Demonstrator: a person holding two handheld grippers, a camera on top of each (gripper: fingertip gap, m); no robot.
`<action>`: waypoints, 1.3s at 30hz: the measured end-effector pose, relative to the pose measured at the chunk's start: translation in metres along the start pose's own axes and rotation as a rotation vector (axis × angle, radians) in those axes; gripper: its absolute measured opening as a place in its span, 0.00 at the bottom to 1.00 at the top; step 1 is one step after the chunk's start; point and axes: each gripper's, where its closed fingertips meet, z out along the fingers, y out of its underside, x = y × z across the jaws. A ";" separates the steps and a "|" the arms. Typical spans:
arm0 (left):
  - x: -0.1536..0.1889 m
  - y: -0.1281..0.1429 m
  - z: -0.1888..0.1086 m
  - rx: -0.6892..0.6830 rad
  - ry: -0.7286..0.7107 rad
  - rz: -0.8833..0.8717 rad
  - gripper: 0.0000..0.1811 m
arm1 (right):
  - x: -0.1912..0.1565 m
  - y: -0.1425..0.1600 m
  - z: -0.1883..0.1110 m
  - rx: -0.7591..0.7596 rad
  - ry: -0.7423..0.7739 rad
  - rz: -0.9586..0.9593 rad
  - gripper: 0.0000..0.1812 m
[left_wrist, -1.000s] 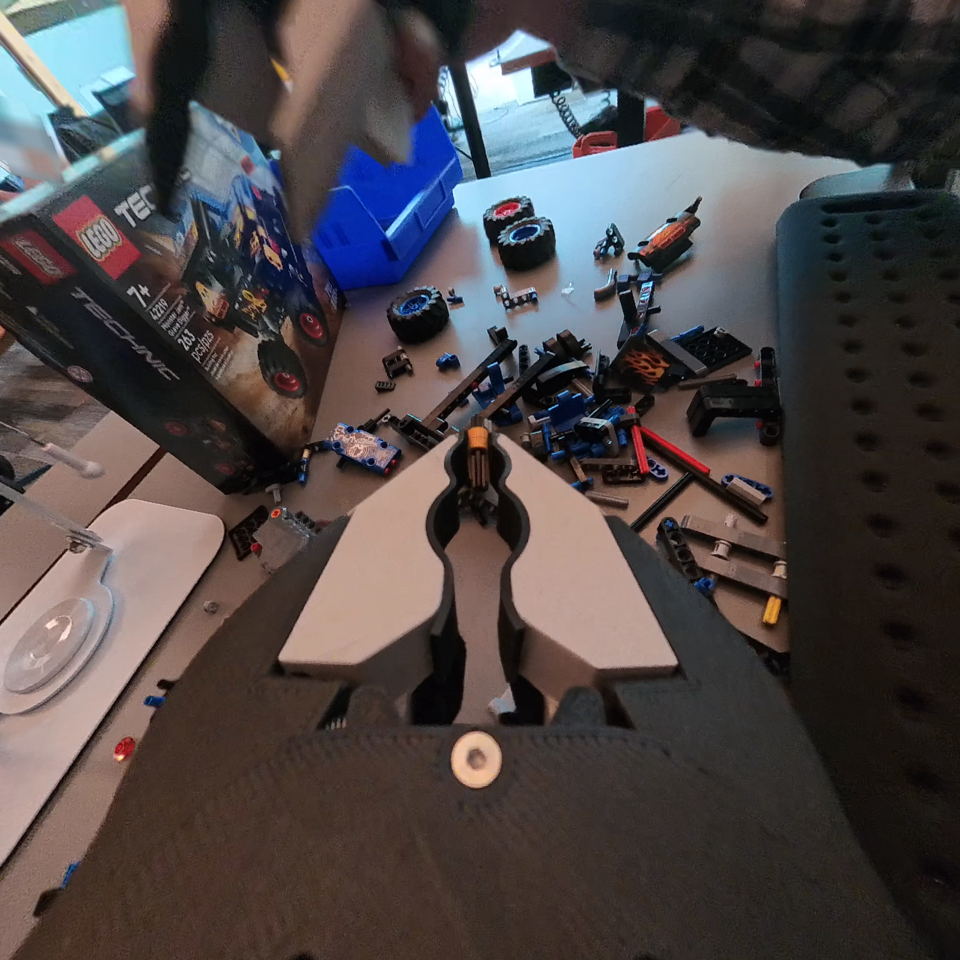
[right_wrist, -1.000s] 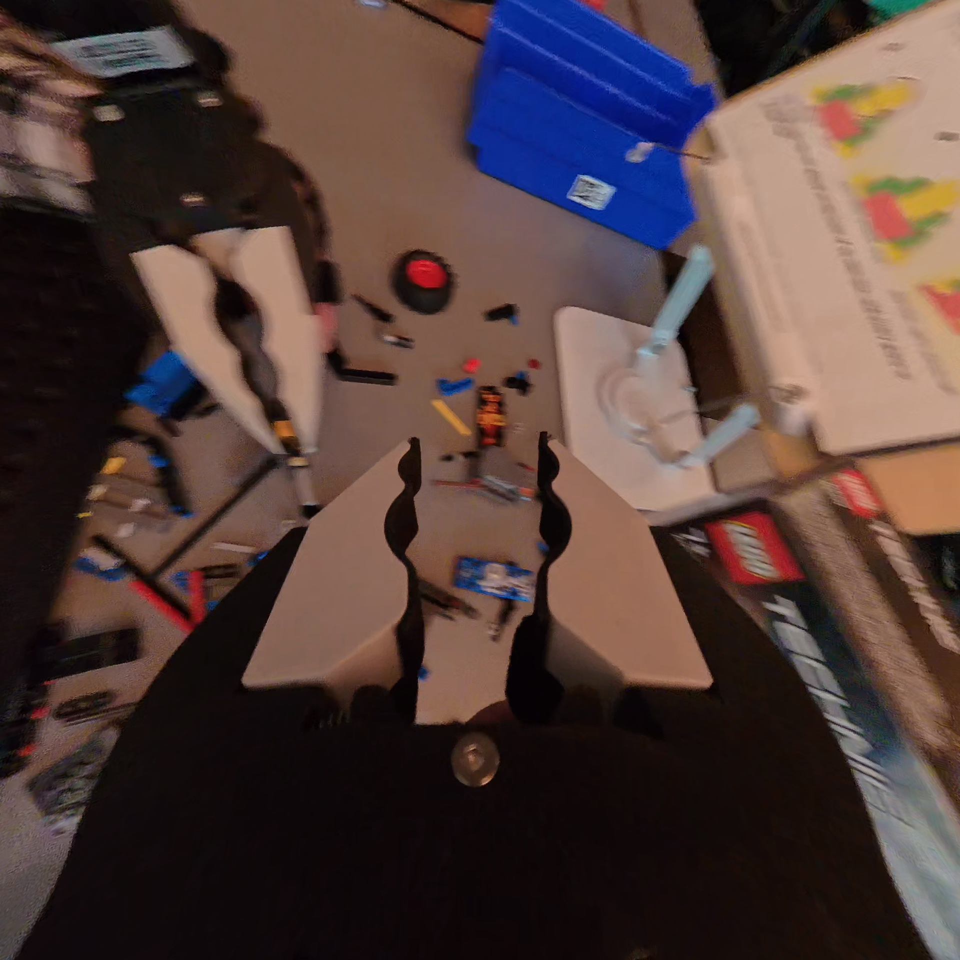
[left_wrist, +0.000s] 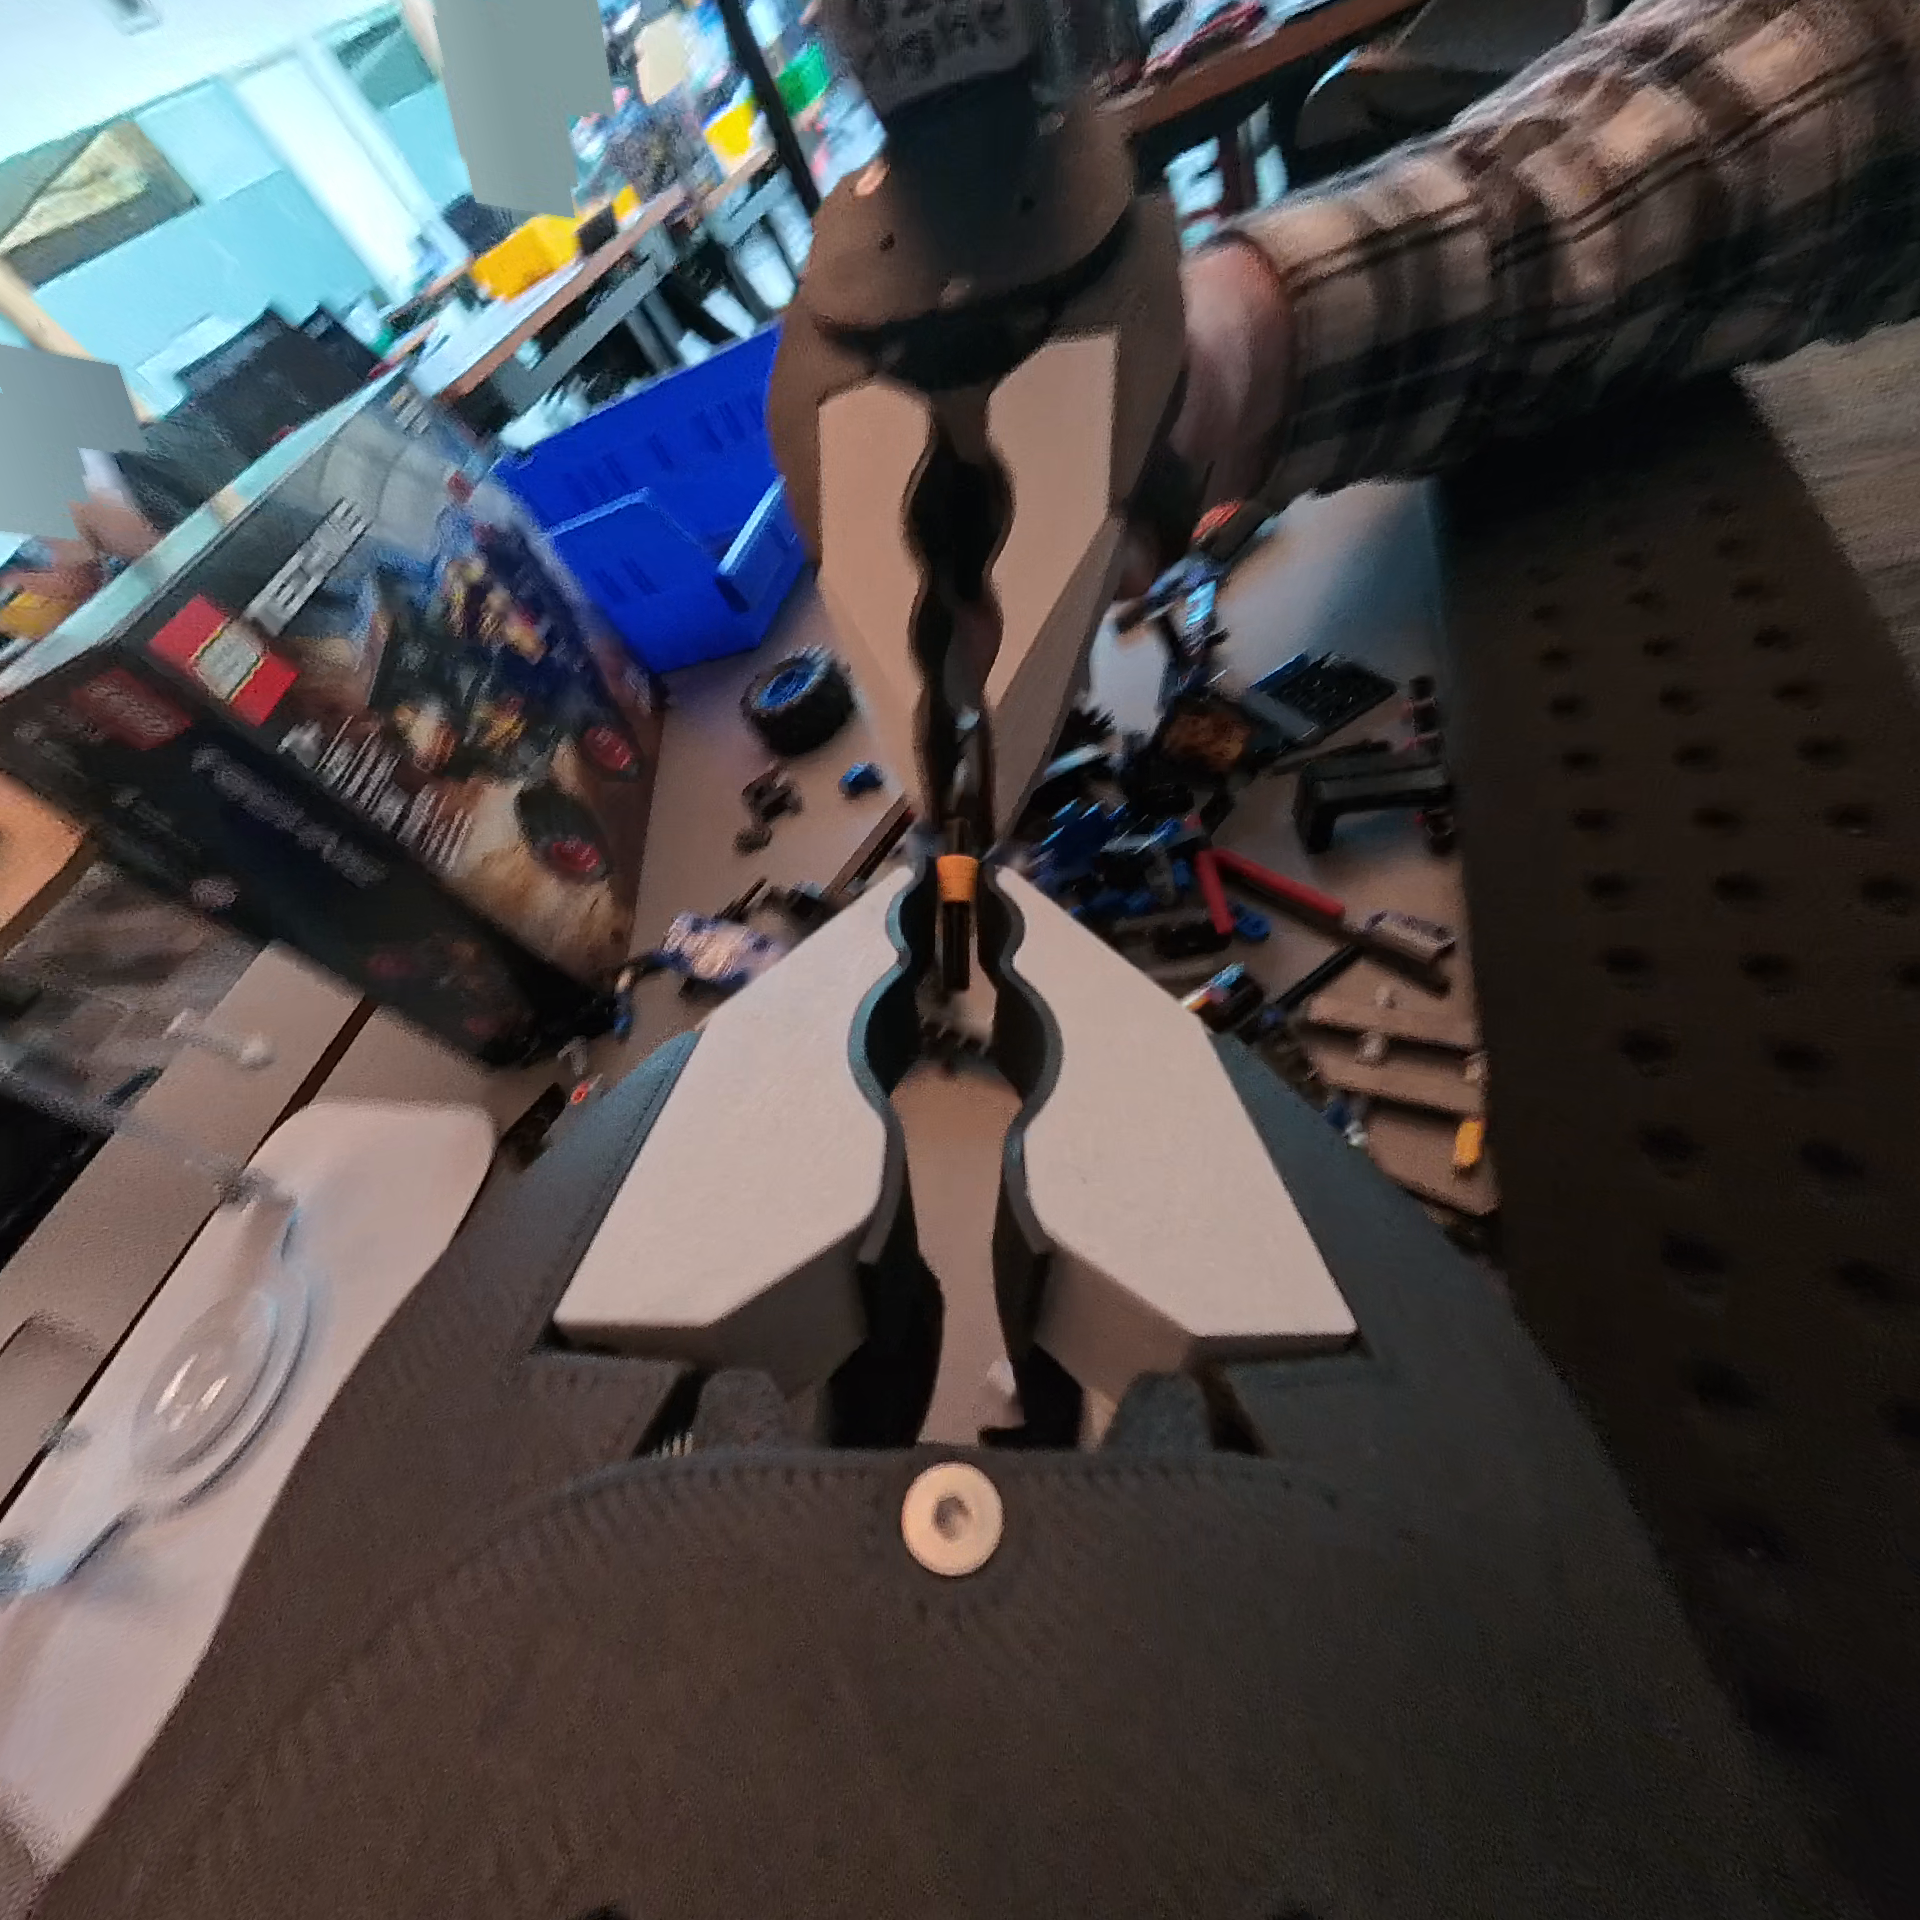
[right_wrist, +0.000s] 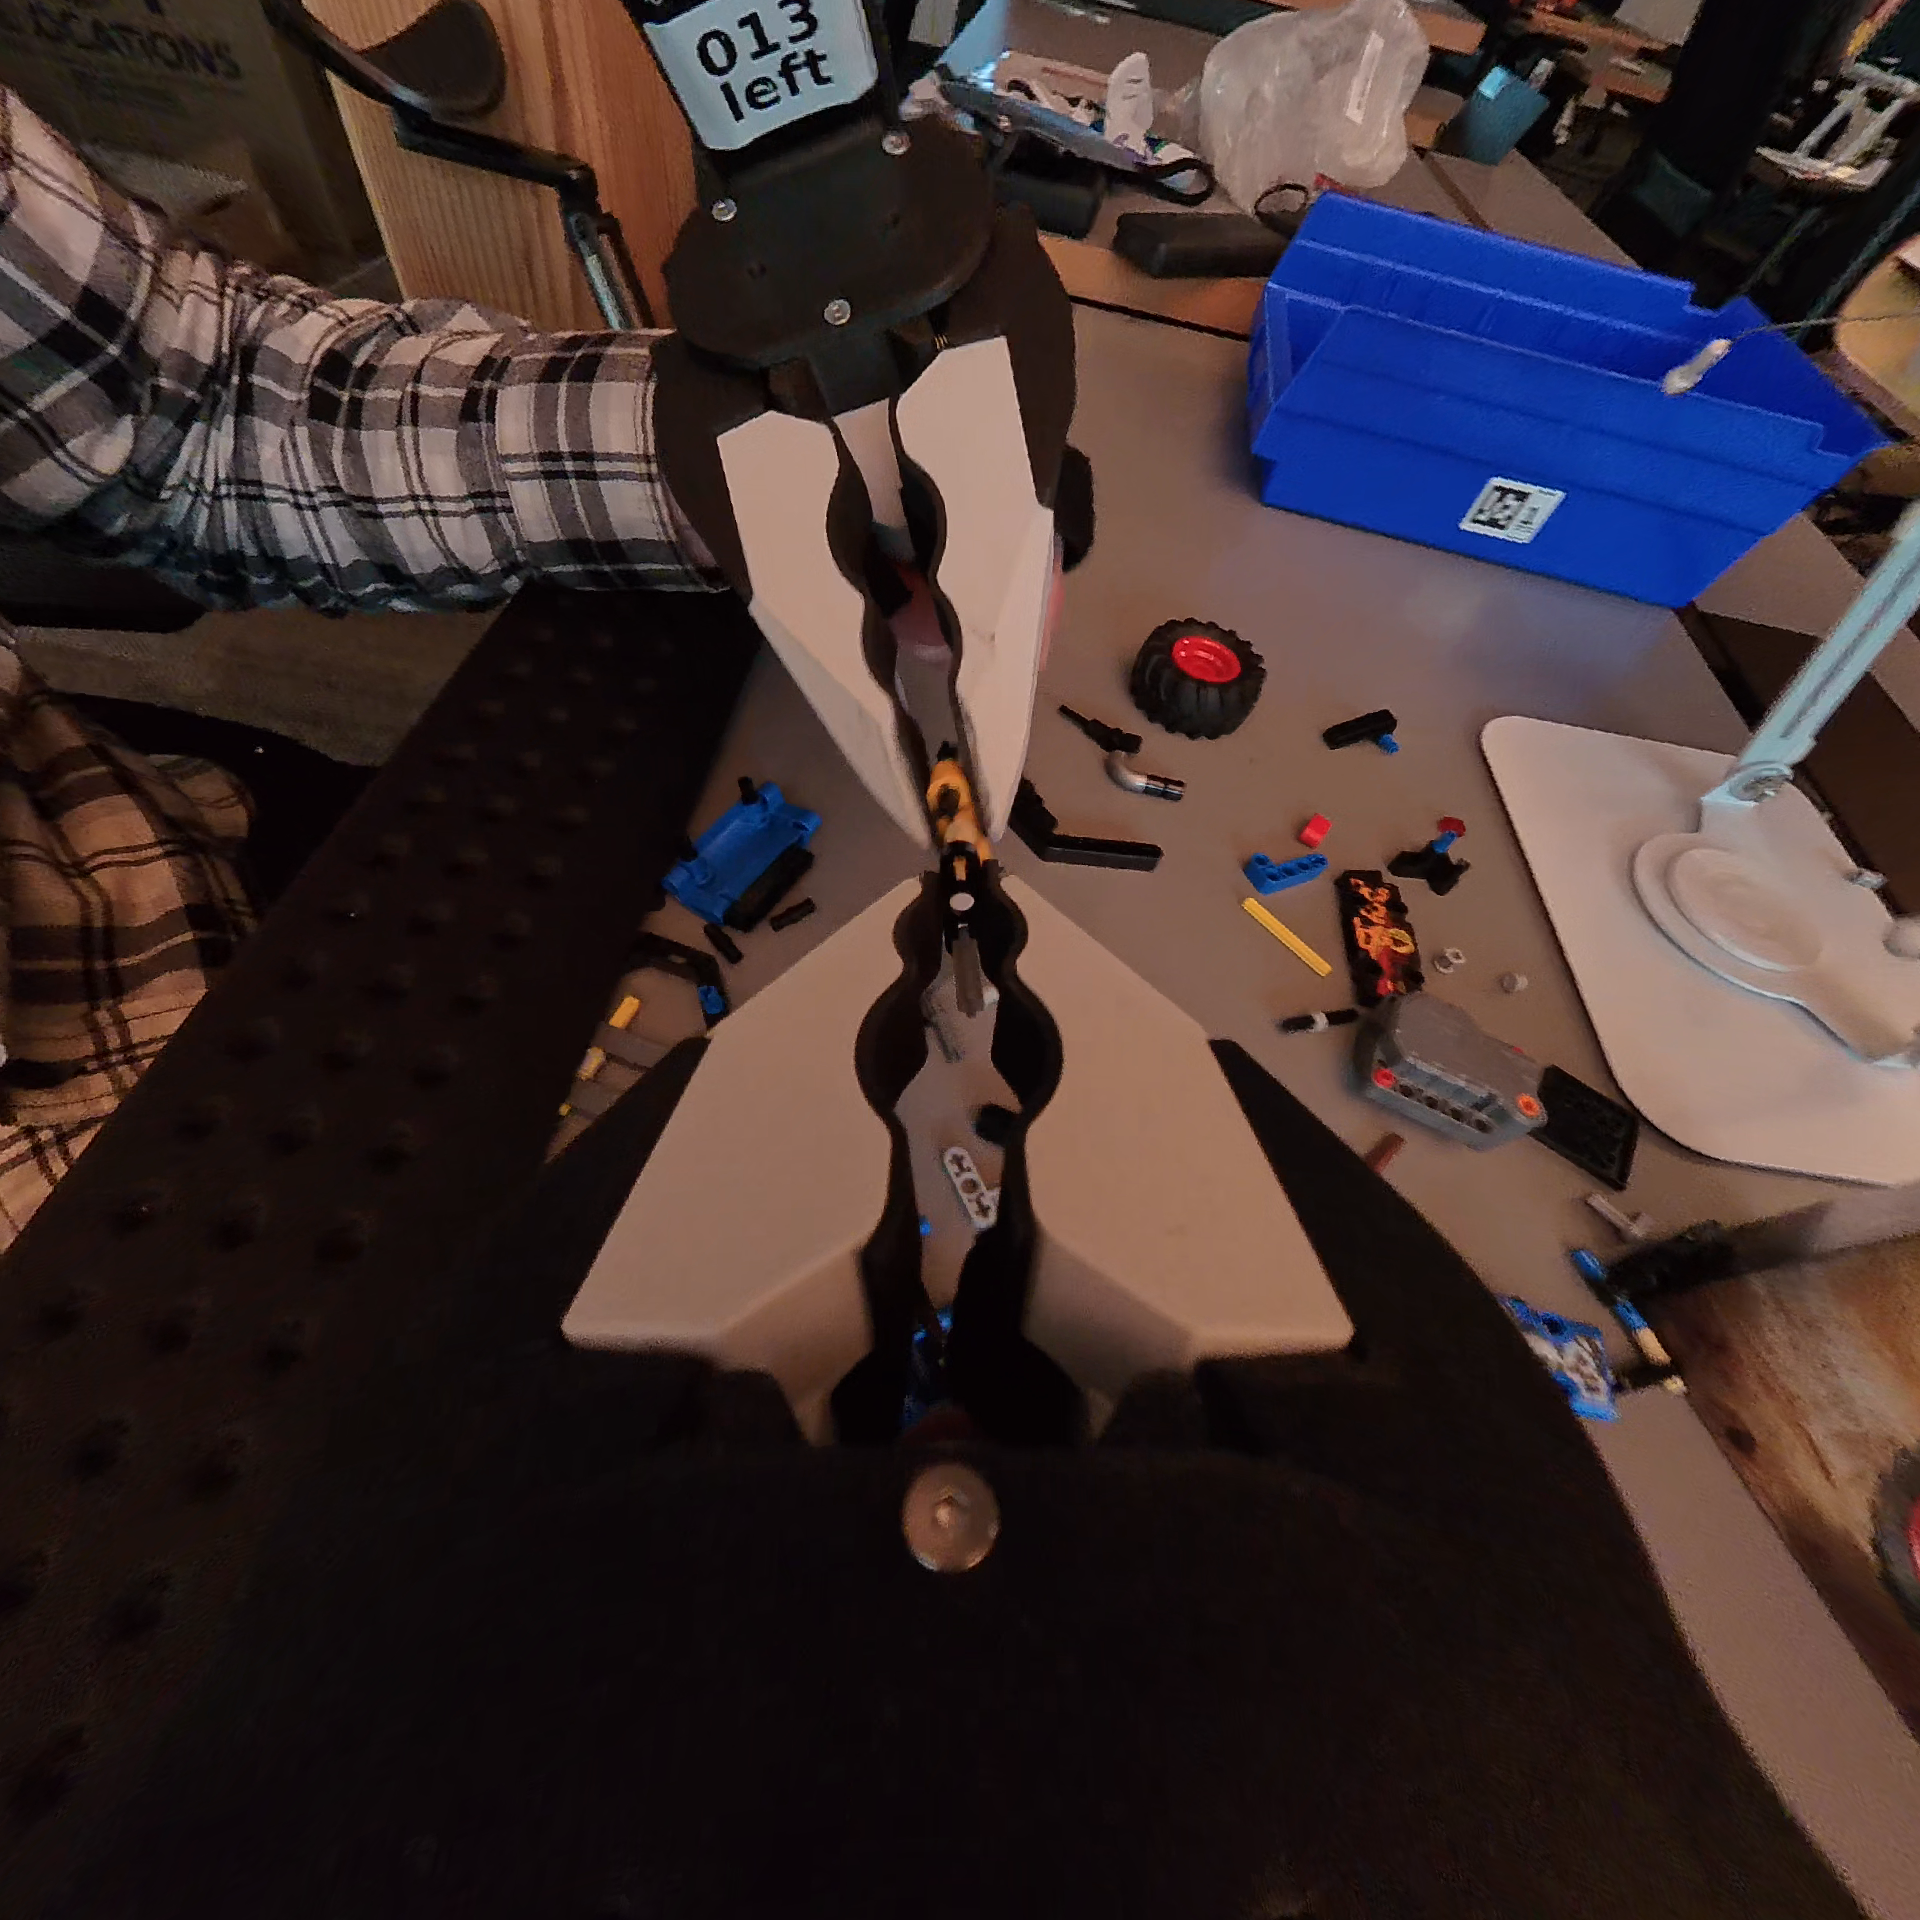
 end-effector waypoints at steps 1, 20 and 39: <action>-0.012 0.011 -0.008 -0.042 -0.048 -0.001 0.03 | 0.005 -0.002 -0.008 0.029 0.012 0.019 0.02; 0.000 0.007 0.011 0.021 0.077 -0.183 0.03 | 0.011 0.018 0.006 -0.068 0.064 0.048 0.08; -0.005 -0.005 0.007 0.127 0.106 -0.307 0.00 | 0.007 0.009 0.002 0.021 0.011 0.131 0.02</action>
